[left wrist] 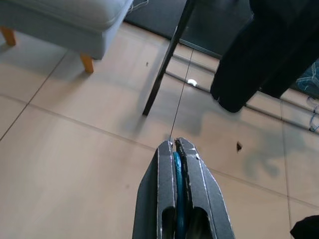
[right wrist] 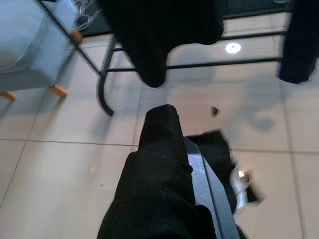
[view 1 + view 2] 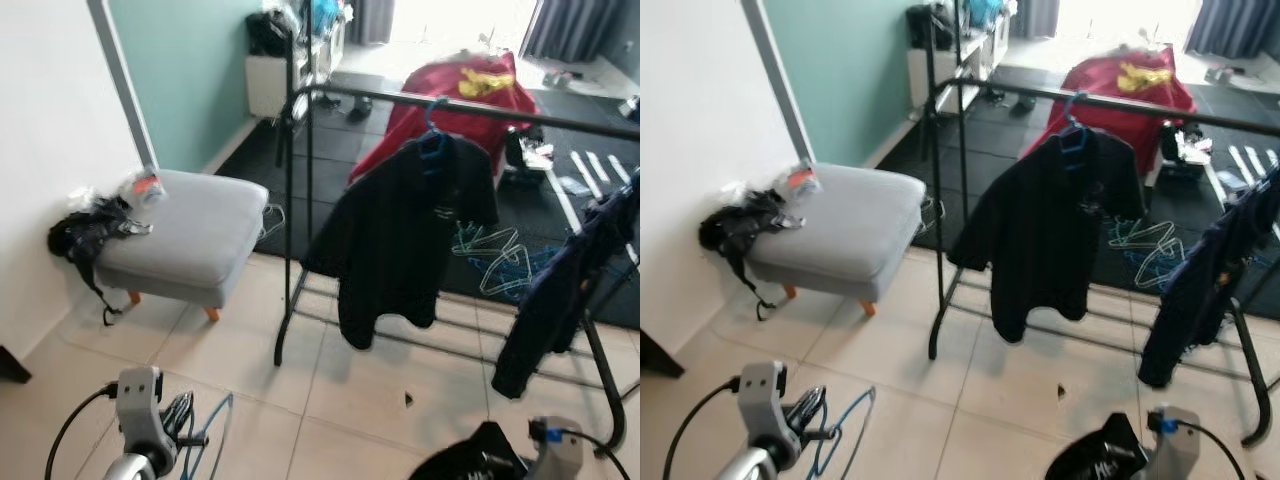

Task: Hang hanger

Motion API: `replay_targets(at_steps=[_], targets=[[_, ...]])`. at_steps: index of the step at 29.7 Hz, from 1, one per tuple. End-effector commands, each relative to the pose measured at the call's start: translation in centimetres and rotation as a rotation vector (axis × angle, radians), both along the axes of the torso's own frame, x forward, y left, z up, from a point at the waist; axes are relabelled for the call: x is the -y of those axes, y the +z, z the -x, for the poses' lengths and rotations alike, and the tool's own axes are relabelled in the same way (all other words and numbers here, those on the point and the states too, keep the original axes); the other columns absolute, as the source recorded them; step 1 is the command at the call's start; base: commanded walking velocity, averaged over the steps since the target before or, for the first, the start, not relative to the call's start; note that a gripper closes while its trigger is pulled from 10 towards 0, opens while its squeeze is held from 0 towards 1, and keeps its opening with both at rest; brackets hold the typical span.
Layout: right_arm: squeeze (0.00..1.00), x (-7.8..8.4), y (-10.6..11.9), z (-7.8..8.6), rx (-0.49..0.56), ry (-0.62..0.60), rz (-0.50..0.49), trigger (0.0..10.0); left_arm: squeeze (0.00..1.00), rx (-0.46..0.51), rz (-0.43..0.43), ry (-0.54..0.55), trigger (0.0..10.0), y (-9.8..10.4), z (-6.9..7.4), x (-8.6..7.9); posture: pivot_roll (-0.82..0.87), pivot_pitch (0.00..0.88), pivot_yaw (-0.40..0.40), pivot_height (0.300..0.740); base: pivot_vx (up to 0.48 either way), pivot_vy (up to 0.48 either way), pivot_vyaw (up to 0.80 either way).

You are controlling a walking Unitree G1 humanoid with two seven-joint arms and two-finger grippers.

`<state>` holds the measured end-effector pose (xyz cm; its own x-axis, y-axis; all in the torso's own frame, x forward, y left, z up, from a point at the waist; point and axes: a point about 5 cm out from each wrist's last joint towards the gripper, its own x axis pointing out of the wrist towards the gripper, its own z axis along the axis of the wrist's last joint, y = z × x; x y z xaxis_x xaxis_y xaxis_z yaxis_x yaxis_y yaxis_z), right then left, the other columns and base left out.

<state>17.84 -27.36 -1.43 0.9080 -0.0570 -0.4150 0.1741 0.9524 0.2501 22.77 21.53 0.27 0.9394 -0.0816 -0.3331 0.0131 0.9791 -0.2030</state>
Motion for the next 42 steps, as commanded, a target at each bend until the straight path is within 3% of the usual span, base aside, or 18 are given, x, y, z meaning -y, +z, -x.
replay_targets(at_steps=[1, 29, 42], targets=[[0.00, 0.1, -0.6, 0.7, -0.023, -0.011, -0.011, 10.0, 0.00, -0.029, 0.005, -0.003, 10.0, -0.5, 0.4, 0.0, -0.02, 0.085, -0.041, 0.740, 0.000, 0.000, 0.59], [0.00, 0.2, -0.4, -0.3, -0.001, -0.004, -0.008, 10.0, 0.00, -0.018, 0.006, -0.017, 10.0, -0.5, -0.4, 0.2, -0.01, 0.080, -0.048, 0.740, 0.000, 0.000, 0.59], [0.00, 1.3, 0.1, -0.3, 0.001, -0.009, -0.010, 10.0, 0.00, 0.004, 0.010, -0.027, 10.0, -0.4, -0.3, 1.3, -0.02, 0.093, -0.072, 0.740, 0.000, 0.000, 0.58]])
